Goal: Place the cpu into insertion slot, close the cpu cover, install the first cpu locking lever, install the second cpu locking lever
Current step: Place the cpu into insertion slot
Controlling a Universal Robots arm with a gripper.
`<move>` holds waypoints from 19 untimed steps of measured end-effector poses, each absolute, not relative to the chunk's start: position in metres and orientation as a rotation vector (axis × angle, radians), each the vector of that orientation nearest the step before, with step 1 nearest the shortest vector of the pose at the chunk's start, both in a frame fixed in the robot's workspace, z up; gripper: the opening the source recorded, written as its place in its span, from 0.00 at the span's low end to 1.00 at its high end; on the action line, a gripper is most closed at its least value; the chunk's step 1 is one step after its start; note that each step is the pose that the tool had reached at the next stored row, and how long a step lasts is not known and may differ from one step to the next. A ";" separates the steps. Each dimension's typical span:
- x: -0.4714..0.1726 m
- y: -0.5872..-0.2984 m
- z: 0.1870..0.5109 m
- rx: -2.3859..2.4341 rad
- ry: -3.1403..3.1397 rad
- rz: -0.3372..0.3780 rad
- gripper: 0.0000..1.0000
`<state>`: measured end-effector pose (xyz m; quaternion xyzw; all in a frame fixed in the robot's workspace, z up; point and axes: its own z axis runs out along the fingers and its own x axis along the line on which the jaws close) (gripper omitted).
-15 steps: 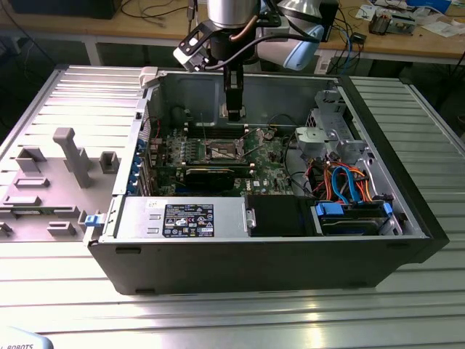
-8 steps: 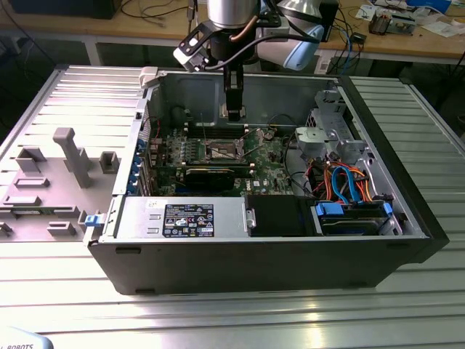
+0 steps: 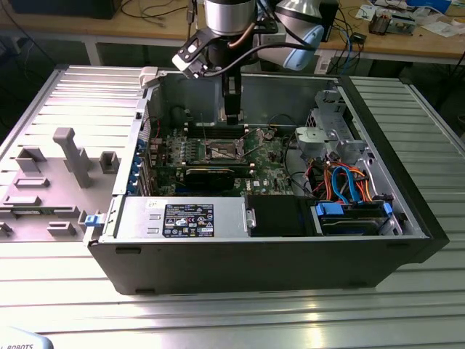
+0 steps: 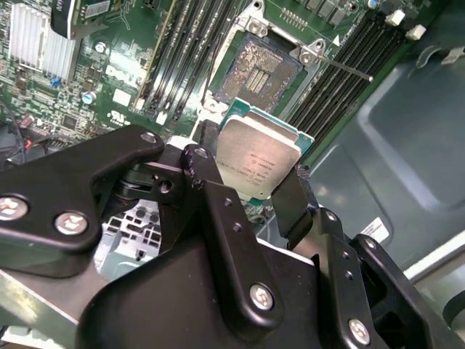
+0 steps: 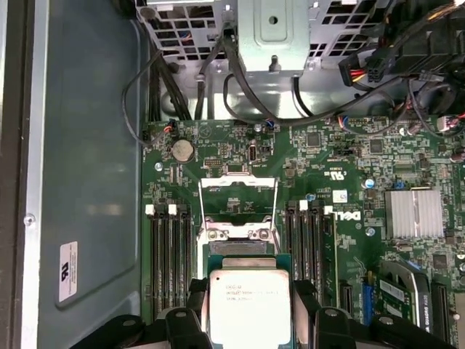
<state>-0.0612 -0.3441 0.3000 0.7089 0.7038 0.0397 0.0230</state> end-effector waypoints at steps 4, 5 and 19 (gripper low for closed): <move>-0.064 -0.344 0.292 2.177 2.200 0.126 0.54; -0.065 -0.344 0.290 2.172 2.207 0.127 0.54; -0.067 -0.343 0.259 2.169 2.210 0.128 0.54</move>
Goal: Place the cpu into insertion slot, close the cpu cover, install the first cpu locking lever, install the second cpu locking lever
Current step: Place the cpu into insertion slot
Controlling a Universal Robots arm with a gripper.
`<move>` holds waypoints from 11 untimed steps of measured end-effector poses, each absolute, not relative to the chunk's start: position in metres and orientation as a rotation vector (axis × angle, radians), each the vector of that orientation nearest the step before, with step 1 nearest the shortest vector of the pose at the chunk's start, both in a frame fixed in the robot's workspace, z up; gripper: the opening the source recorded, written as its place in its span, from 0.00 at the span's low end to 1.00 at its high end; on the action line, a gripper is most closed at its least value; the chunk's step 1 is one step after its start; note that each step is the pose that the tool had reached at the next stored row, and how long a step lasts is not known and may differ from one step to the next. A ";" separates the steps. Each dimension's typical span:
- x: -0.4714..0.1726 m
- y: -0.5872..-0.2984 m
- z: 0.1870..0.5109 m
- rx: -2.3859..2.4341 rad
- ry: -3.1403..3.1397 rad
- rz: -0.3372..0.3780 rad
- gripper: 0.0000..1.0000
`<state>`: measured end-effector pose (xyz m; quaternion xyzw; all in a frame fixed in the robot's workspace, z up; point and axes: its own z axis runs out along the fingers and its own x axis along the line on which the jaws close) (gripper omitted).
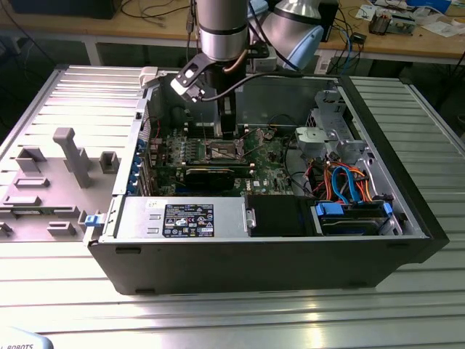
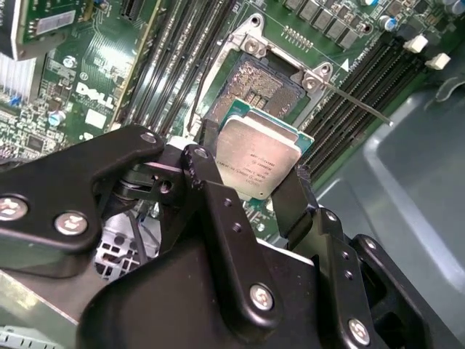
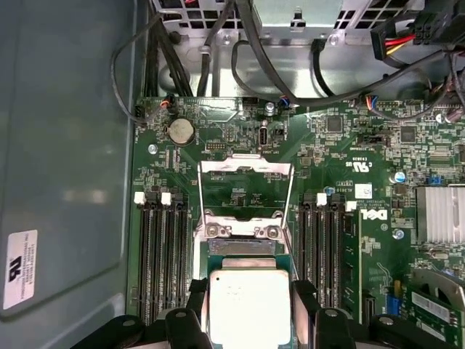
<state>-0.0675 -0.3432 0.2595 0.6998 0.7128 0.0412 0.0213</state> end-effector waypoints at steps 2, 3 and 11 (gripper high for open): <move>-0.068 -0.343 0.255 2.169 2.209 0.127 0.54; -0.068 -0.343 0.255 2.169 2.209 0.127 0.54; -0.068 -0.343 0.254 2.169 2.209 0.127 0.54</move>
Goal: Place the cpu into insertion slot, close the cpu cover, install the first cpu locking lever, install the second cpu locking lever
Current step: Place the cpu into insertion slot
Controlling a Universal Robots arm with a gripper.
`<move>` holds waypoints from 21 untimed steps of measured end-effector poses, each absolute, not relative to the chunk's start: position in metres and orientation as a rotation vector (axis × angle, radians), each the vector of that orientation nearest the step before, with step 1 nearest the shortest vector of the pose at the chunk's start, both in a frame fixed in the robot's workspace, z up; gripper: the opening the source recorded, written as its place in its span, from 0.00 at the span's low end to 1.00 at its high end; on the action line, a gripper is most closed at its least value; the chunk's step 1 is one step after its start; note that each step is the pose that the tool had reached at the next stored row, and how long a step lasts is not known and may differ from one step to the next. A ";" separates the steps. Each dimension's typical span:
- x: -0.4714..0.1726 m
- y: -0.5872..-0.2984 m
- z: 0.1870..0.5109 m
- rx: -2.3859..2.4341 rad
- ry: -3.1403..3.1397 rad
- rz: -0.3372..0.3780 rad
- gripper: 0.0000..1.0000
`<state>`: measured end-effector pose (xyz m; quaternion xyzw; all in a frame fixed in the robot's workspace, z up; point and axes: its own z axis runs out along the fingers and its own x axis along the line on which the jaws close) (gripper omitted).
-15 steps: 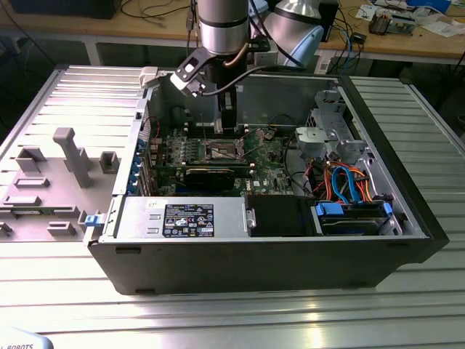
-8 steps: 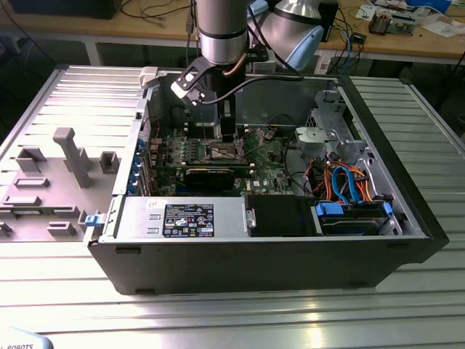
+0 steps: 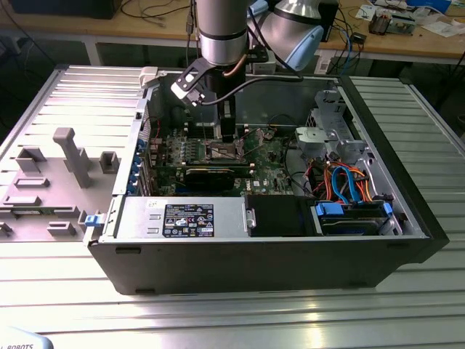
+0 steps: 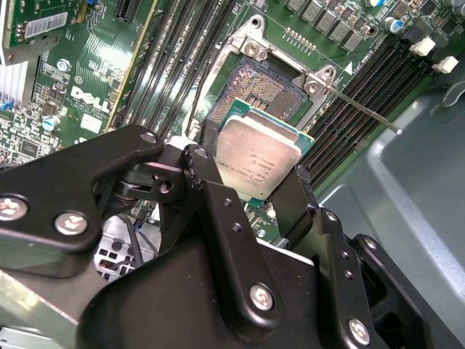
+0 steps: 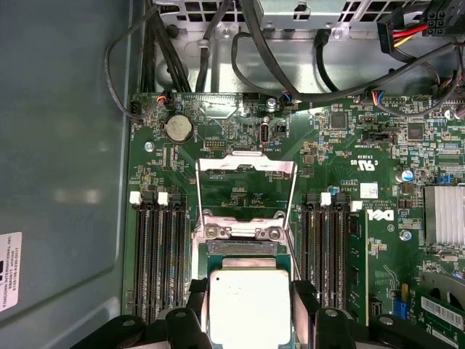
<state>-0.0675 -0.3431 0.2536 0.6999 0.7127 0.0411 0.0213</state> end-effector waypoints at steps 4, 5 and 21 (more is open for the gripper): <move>-0.068 -0.343 0.253 2.170 2.209 0.128 0.54; -0.067 -0.343 0.253 2.170 2.209 0.128 0.54; -0.068 -0.343 0.247 2.167 2.207 0.132 0.54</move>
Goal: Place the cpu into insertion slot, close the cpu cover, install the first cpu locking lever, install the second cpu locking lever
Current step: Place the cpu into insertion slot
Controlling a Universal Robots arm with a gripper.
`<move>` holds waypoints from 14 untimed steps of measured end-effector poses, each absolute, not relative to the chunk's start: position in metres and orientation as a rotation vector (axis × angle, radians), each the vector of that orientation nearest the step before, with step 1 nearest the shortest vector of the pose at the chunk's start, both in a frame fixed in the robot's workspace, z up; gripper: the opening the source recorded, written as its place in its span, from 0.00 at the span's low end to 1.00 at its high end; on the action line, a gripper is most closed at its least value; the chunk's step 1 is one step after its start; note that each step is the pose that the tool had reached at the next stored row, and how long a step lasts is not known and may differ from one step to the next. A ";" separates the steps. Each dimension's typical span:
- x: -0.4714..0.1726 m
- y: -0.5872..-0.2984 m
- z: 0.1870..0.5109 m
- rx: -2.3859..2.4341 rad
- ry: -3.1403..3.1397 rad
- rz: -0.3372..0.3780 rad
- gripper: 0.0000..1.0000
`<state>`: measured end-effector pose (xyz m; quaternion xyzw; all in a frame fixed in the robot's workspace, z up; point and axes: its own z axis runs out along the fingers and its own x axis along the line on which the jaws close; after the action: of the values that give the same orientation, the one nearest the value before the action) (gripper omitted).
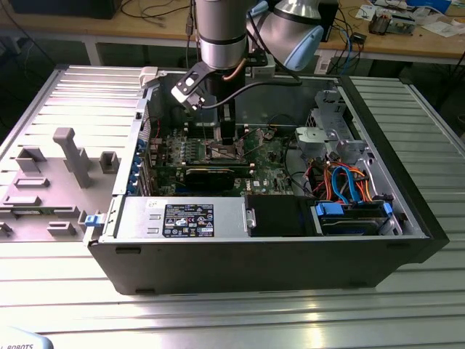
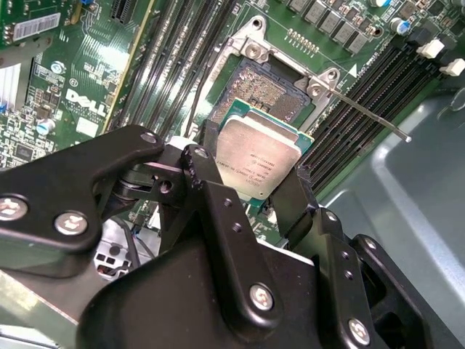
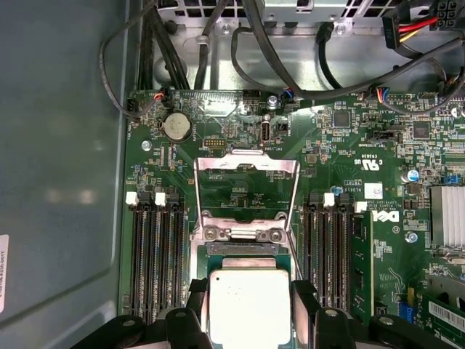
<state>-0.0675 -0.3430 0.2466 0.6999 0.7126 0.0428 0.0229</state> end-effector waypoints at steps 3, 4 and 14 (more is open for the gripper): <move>-0.068 -0.343 0.246 2.163 2.203 0.140 0.54; -0.068 -0.343 0.246 2.161 2.201 0.145 0.54; -0.070 -0.342 0.235 2.186 2.167 0.150 0.54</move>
<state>-0.0701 -0.3425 0.2346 0.7090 0.7029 0.0487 0.0301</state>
